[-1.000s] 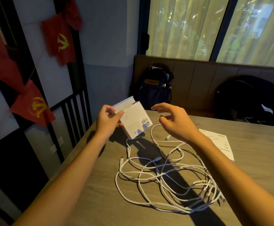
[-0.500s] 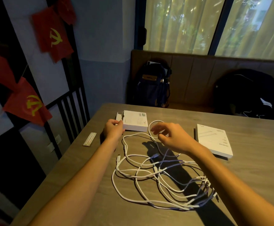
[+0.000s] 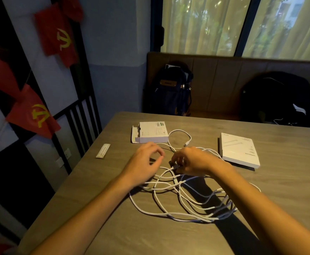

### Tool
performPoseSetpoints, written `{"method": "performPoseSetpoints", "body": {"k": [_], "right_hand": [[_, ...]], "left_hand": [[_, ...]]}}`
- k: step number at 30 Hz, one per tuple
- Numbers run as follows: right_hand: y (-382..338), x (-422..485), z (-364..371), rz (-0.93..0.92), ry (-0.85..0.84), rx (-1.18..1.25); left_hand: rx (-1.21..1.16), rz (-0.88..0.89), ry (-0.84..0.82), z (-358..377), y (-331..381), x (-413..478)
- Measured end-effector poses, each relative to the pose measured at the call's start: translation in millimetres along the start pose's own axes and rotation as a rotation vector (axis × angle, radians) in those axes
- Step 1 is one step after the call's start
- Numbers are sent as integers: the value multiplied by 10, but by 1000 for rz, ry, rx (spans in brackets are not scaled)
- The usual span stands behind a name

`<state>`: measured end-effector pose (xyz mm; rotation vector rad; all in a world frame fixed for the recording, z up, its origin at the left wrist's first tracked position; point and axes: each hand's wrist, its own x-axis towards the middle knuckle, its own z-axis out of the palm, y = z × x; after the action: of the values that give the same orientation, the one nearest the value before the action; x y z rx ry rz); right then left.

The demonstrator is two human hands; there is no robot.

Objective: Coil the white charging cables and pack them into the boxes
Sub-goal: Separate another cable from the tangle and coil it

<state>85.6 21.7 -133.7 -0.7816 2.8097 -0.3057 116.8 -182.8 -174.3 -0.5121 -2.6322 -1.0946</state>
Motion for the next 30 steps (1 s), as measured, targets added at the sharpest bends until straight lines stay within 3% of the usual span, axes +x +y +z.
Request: {"method": "performPoseSetpoints", "body": {"k": [4,7,11,13,16,20,23,26,30], "right_hand": [[41,-14,7,3,86,39],[70,-42,-48,-32,277,229],[-45,-95,-179,6,522,592],[-104,-108,-160,90,453,826],[-157,-97,15,121,250,684],[-138,-38,40,50,385,550],[-8,89,-186,35,485,207],[39,147,-364,-19,485,-110],[-37,87,-378,-183,465,-10]], "left_hand": [[17,-45,-133,96,56,10],[-133,-72,-154,100,75,92],[-437,-197,46,97,197,240],[-625,-282,87,121,280,317],[-895,-394,102,165,308,394],[-1068,-410,91,81,255,422],[-1111,-385,-33,-120,170,408],[-899,-301,-287,-264,136,369],[-622,-255,-483,-198,205,299]]}}
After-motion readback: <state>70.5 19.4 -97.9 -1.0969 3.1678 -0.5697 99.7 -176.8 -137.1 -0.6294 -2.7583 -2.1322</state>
